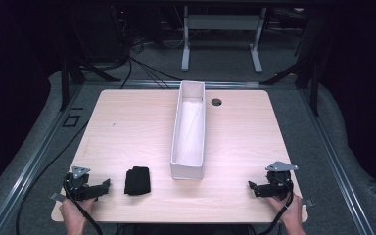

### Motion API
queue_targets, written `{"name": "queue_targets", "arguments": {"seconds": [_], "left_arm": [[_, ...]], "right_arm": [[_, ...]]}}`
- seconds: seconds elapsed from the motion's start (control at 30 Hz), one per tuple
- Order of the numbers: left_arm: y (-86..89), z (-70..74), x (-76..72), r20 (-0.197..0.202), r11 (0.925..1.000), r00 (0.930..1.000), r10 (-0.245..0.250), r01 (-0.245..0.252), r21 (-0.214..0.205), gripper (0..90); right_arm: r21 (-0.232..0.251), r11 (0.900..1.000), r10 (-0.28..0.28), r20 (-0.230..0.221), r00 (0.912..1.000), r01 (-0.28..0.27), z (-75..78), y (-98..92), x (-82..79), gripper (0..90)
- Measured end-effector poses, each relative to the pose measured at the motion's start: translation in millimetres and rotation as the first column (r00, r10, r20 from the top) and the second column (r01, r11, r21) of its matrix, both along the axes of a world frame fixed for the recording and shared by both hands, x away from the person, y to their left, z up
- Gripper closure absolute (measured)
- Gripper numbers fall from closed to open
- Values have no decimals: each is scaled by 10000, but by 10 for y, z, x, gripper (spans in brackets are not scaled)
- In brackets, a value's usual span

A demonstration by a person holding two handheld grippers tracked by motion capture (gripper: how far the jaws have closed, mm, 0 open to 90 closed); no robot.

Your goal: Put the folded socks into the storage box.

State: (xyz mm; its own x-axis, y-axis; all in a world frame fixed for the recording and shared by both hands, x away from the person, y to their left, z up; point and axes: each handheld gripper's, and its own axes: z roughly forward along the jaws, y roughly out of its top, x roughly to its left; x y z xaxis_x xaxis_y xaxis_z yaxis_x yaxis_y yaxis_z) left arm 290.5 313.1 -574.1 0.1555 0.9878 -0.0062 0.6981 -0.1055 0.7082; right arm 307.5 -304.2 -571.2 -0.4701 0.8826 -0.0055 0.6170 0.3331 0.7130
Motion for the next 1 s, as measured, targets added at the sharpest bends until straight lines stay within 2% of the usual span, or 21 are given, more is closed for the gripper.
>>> {"name": "queue_targets", "arguments": {"seconds": [0.3,0.53,0.73,0.87,1.0], "left_arm": [[0,9,-19,-94,9999,9999,111,-111,9,4],[65,106,-32,-1010,9999,9948,140,-144,-37,1],[83,363,-31,-1600,9998,9869,187,-198,-54,0],[27,557,11,-2038,9998,9790,-44,2,-206,0],[-87,726,58,-2276,9992,9731,-363,311,-264,0]], "right_arm": [[4,10000,-17,-33,10000,17,2,-5,3,0],[13,10000,-42,-31,10000,42,2,-6,5,0],[0,9999,-113,2,9999,113,0,-3,7,0],[-4,10000,-96,-37,9999,96,3,-4,6,0],[-14,9999,-101,-32,9999,101,3,-4,6,0]]}}
